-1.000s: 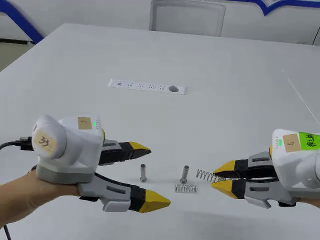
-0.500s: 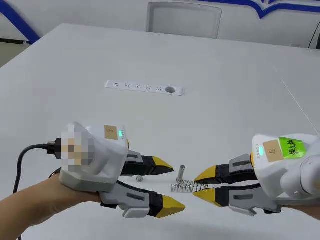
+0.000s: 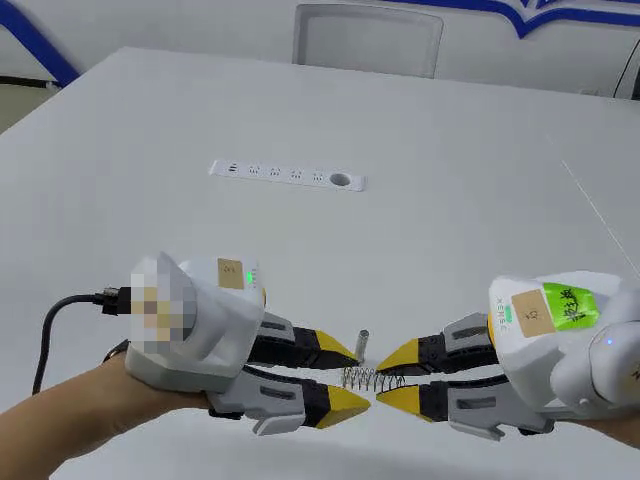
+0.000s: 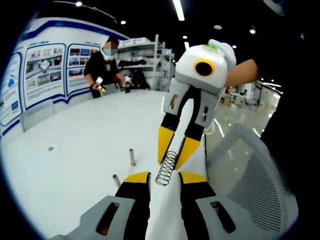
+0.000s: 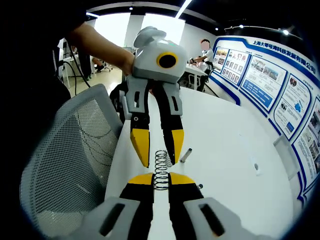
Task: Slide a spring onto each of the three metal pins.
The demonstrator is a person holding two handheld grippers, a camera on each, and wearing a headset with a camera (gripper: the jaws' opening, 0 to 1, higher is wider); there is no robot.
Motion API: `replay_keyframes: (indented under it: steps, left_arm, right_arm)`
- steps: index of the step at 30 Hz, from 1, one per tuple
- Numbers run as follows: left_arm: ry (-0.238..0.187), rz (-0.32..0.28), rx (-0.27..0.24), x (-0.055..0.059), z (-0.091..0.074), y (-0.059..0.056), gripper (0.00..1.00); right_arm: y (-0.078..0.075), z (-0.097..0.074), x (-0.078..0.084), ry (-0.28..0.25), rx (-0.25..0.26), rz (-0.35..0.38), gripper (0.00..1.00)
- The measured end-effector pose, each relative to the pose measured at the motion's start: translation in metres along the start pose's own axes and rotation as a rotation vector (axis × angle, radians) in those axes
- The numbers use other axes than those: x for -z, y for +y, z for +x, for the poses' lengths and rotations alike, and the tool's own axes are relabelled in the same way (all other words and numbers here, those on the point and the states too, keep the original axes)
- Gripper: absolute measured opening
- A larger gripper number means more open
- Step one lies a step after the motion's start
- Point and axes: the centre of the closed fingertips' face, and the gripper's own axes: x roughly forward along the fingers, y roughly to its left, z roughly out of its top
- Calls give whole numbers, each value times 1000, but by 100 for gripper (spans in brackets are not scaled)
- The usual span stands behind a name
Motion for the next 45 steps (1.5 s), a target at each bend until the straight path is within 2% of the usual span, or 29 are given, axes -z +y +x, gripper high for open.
replay_keyframes:
  steps: [7, 11, 17, 19, 24, 30, 34, 39, 45]
  left_arm:
    - [17, 5, 11, 2, 1, -2, 13]
    - [22, 16, 3, 3, 0, -1, 12]
    - [43, 96, 2, 3, -3, -3, 10]
    - [45, 107, 0, 2, -3, -3, 10]
    - [47, 117, 20, 0, -4, -5, 10]
    - [43, 130, 30, -3, -4, -7, 10]
    - [54, 138, 32, -1, -3, -7, 10]
    - [65, 155, 22, 1, -4, -6, 10]
    - [75, 170, 7, 1, -6, -3, 10]
  right_arm:
    - [1, 1, -4, -14, -6, 1, 11]
    - [2, 1, -5, -9, -9, -5, 11]
    - [3, 1, -9, -7, -9, -40, 12]
    - [2, 1, -8, -7, -5, -44, 12]
    - [-2, -1, -5, -6, 0, -17, 16]
    - [2, -2, -3, -23, -25, 24, 13]
    - [2, -1, 3, -6, -27, 37, 12]
    - [0, -4, -4, -53, -35, 94, 12]
    - [-2, -9, -17, -92, -44, 99, 11]
